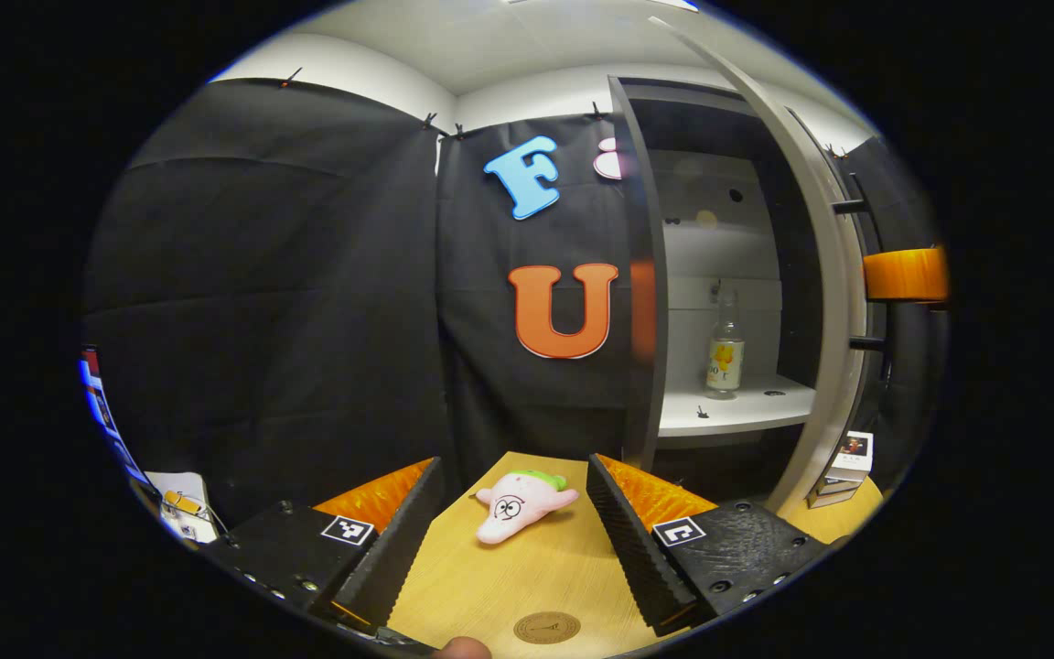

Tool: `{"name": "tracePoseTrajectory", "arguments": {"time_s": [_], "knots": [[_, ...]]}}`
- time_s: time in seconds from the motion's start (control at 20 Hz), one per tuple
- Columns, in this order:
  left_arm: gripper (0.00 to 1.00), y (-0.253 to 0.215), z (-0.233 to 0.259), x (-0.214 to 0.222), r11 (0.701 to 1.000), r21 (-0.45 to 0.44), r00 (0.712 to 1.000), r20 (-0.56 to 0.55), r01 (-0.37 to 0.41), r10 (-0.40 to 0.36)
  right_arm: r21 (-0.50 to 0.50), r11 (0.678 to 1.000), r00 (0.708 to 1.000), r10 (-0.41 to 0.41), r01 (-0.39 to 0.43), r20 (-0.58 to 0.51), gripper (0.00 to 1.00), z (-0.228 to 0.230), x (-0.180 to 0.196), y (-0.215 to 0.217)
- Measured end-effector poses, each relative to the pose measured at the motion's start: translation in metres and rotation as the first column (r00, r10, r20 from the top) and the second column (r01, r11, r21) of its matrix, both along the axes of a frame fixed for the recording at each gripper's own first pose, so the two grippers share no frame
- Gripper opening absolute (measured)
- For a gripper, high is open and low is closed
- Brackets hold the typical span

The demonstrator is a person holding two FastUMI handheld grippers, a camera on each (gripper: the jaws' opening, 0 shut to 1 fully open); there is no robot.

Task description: Open the cabinet door with the right hand, grasp the bottle in the cabinet with the left hand and place it on the coaster, then close the cabinet door with the right hand.

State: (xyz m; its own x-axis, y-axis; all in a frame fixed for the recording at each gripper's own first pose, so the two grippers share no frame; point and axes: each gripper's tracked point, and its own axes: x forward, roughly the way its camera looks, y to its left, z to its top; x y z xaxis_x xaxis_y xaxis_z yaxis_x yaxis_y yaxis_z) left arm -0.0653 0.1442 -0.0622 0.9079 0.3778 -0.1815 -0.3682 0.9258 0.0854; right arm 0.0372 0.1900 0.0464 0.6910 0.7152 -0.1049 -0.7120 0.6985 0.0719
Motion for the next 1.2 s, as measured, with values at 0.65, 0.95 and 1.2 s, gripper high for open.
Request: {"name": "tracePoseTrajectory", "arguments": {"time_s": [0.65,0.95,1.2], "knots": [[0.93,-0.155,0.003,0.134,0.932,-0.020,0.932,0.027,0.361,-0.361,0.015,0.982,0.982,-0.187,0.188,-0.038,0.22,-0.004,-0.019,-0.063],[0.94,-0.187,0.006,0.189,0.914,0.001,0.913,0.054,0.405,-0.405,0.006,0.947,0.947,-0.321,0.321,-0.032,0.22,0.001,-0.035,-0.092],[0.94,-0.192,-0.003,0.237,0.918,0.008,0.916,0.058,0.396,-0.396,-0.010,0.897,0.895,-0.443,0.443,-0.053,0.32,0.009,-0.059,-0.124]]}}
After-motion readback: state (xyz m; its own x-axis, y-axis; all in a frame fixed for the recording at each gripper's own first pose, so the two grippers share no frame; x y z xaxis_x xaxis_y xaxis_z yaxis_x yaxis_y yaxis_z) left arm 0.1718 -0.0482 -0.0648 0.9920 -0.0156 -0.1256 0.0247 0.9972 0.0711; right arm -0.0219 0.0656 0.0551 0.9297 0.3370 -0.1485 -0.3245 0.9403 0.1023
